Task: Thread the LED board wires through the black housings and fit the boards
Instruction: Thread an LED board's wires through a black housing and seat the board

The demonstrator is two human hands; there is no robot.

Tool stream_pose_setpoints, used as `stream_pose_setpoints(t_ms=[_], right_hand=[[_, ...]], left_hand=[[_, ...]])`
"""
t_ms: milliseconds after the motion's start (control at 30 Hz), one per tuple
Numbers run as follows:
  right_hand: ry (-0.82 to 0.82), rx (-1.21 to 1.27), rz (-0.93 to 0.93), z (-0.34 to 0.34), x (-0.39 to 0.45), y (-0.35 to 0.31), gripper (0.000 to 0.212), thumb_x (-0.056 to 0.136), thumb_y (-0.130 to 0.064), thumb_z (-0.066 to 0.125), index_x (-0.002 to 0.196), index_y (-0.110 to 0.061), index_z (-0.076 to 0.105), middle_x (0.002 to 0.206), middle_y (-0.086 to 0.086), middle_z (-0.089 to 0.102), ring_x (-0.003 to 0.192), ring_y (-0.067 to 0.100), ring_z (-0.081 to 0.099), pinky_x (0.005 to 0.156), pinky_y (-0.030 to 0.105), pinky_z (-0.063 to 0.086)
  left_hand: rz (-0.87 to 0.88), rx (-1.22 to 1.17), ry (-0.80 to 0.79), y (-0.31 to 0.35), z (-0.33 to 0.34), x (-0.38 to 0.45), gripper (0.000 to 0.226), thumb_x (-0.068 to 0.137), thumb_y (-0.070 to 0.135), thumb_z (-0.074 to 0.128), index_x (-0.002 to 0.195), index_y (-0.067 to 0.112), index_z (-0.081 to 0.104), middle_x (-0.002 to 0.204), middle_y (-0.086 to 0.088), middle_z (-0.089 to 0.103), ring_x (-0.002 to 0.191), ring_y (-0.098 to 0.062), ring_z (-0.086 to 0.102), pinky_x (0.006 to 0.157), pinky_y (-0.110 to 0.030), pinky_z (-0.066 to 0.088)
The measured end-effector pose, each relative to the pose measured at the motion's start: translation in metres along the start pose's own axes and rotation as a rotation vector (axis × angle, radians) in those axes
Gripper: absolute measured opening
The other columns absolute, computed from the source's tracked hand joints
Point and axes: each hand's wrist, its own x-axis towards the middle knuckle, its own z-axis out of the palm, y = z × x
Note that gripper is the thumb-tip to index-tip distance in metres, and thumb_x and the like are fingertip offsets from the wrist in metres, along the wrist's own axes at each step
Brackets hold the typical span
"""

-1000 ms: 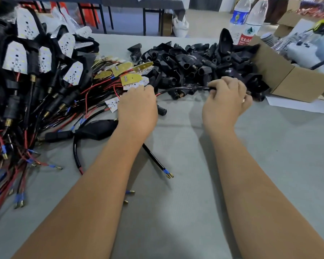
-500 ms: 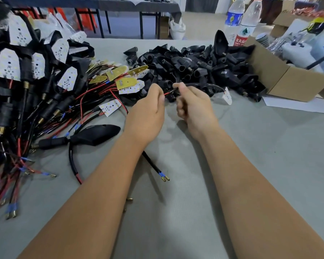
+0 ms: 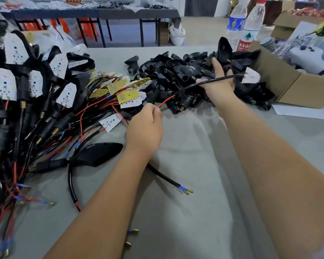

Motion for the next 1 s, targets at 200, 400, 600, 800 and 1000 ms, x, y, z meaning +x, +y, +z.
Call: stream_pose_setpoints(t_ms=[200, 400, 600, 800, 1000], right_hand=[[-0.12, -0.29, -0.109, 0.043, -0.028, 0.009, 0.048, 0.081, -0.037, 0.053, 0.128, -0.05, 0.051, 0.15, -0.004, 0.035, 0.14, 0.027, 0.019, 0.114, 0.043, 0.016], [-0.206, 0.069, -0.219, 0.038, -0.07, 0.008, 0.041, 0.069, -0.029, 0.048, 0.092, -0.058, 0.065, 0.12, -0.017, 0.064, 0.128, 0.018, 0.043, 0.112, 0.042, 0.029], [-0.032, 0.114, -0.227, 0.037, -0.1, 0.011, 0.019, 0.083, -0.037, 0.058, 0.089, -0.052, 0.067, 0.093, -0.026, 0.066, 0.115, 0.002, 0.047, 0.107, 0.038, 0.025], [0.057, -0.03, -0.306, 0.032, -0.108, 0.01, 0.02, 0.085, -0.042, 0.062, 0.105, -0.044, 0.068, 0.106, -0.024, 0.061, 0.125, 0.0, 0.032, 0.106, 0.036, 0.014], [-0.089, 0.318, -0.241, 0.03, -0.114, 0.002, 0.026, 0.08, -0.029, 0.053, 0.091, -0.028, 0.076, 0.082, -0.005, 0.073, 0.109, 0.005, 0.051, 0.106, 0.039, 0.03]], left_hand=[[-0.062, -0.114, 0.091, -0.003, 0.0, 0.006, 0.031, 0.105, 0.026, 0.032, 0.104, 0.007, 0.056, 0.103, -0.008, 0.067, 0.1, -0.029, 0.059, 0.091, -0.046, 0.046], [-0.097, -0.119, 0.083, 0.0, -0.004, 0.005, 0.029, 0.104, 0.028, 0.033, 0.105, 0.012, 0.057, 0.094, 0.003, 0.061, 0.096, -0.024, 0.057, 0.087, -0.041, 0.046], [-0.025, -0.159, 0.078, 0.0, -0.007, 0.0, 0.017, 0.101, 0.029, 0.042, 0.101, 0.022, 0.057, 0.077, 0.011, 0.056, 0.074, -0.005, 0.052, 0.07, -0.032, 0.039], [0.193, -0.171, 0.08, 0.002, -0.011, -0.006, 0.016, 0.098, 0.025, 0.049, 0.096, 0.032, 0.064, 0.085, 0.008, 0.065, 0.079, -0.005, 0.057, 0.072, -0.026, 0.043], [0.298, -0.136, -0.024, 0.001, -0.007, -0.005, 0.016, 0.099, 0.02, 0.049, 0.1, 0.025, 0.064, 0.091, 0.009, 0.059, 0.081, -0.002, 0.051, 0.067, -0.009, 0.036]])
